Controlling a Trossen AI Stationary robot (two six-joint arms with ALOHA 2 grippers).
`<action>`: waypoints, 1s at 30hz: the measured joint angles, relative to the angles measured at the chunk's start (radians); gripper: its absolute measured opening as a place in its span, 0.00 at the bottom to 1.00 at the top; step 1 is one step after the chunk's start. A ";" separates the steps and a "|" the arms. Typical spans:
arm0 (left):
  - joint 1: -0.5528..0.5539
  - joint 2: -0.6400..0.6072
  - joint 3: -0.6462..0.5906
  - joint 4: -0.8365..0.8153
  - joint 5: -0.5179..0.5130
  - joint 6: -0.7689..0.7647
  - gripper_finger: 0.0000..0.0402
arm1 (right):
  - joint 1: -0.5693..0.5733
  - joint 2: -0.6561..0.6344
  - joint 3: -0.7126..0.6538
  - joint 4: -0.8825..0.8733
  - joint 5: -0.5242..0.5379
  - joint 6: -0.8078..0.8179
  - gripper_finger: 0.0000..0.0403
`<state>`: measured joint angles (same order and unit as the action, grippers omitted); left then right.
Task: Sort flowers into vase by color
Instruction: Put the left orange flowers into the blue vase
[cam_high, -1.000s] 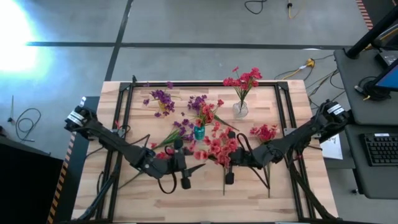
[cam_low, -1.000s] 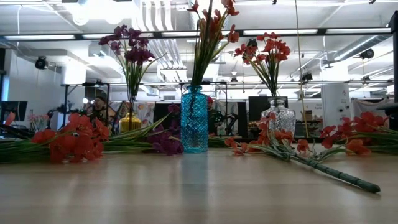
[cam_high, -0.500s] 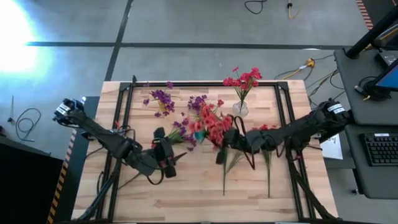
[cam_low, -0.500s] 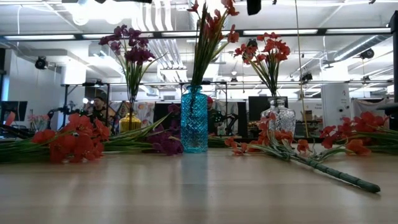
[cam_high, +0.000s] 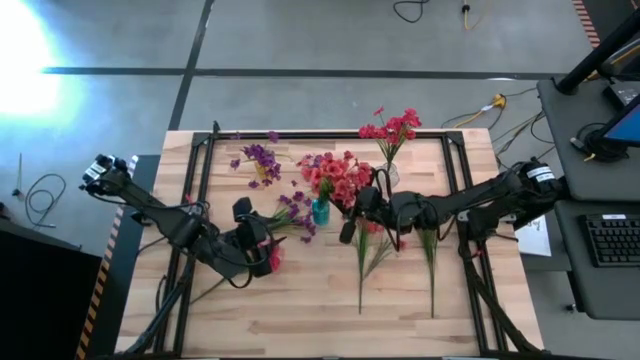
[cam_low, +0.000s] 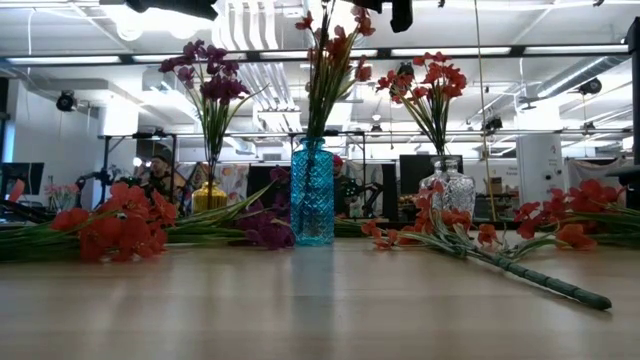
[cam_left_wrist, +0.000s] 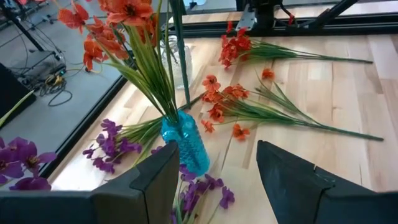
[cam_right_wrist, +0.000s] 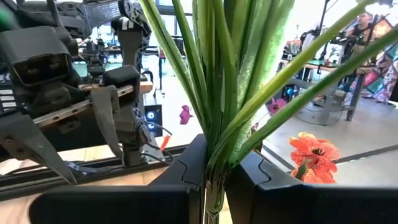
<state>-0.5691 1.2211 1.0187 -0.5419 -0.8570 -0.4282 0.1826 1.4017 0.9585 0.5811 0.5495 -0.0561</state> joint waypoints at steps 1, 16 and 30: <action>0.000 0.000 0.000 0.000 0.000 0.000 0.50 | -0.002 0.002 0.000 0.001 0.000 -0.001 0.08; 0.000 0.005 0.000 0.000 -0.001 -0.001 0.50 | -0.020 0.035 -0.002 0.007 0.001 -0.051 0.08; 0.000 0.005 0.000 0.000 -0.002 -0.001 0.50 | -0.032 0.037 -0.003 0.007 0.001 -0.074 0.08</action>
<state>-0.5690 1.2263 1.0183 -0.5423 -0.8585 -0.4290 0.1506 1.4391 0.9558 0.5882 0.5503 -0.1300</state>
